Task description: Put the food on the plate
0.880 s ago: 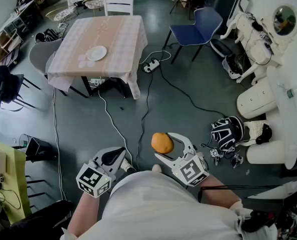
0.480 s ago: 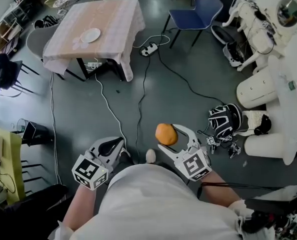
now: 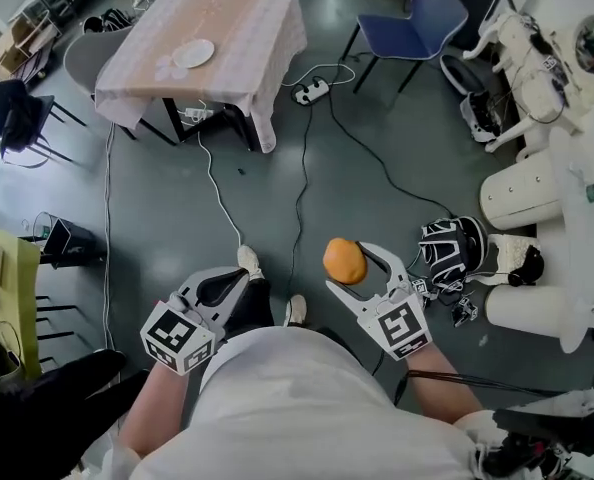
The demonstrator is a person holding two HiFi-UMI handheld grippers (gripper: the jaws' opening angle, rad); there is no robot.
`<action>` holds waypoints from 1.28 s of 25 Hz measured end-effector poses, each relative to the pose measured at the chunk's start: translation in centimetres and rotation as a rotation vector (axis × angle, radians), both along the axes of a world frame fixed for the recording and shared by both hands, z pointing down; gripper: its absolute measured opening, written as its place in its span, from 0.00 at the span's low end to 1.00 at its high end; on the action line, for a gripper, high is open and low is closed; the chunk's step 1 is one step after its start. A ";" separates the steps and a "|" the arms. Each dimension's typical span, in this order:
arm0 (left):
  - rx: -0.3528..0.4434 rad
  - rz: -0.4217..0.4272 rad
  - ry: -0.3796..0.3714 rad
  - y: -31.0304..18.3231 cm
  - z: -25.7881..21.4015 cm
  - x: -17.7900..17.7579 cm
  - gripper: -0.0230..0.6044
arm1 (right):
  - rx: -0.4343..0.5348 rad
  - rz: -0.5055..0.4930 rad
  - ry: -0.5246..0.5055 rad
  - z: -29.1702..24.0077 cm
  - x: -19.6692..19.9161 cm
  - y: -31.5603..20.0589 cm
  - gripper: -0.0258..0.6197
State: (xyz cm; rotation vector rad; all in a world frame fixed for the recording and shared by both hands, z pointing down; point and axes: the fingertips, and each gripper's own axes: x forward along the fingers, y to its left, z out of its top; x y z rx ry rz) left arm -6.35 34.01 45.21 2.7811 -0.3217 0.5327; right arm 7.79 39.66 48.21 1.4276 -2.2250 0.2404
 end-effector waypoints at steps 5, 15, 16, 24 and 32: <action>-0.004 0.008 0.022 -4.6 0.3 2.1 0.05 | 0.010 -0.021 0.021 -0.7 1.9 -5.5 0.57; 0.029 0.026 0.119 -22.9 -2.6 4.2 0.05 | -0.015 -0.049 0.088 -3.3 2.7 -24.8 0.57; 0.034 0.025 0.119 -24.5 -2.8 4.0 0.05 | -0.016 -0.060 0.092 -3.6 2.6 -26.7 0.57; 0.018 -0.119 0.113 -35.5 -2.8 0.5 0.05 | -0.038 -0.210 0.113 -3.1 0.7 -41.4 0.57; 0.018 -0.356 0.088 -43.6 -1.3 -0.5 0.05 | -0.043 -0.415 0.130 1.0 0.3 -57.6 0.57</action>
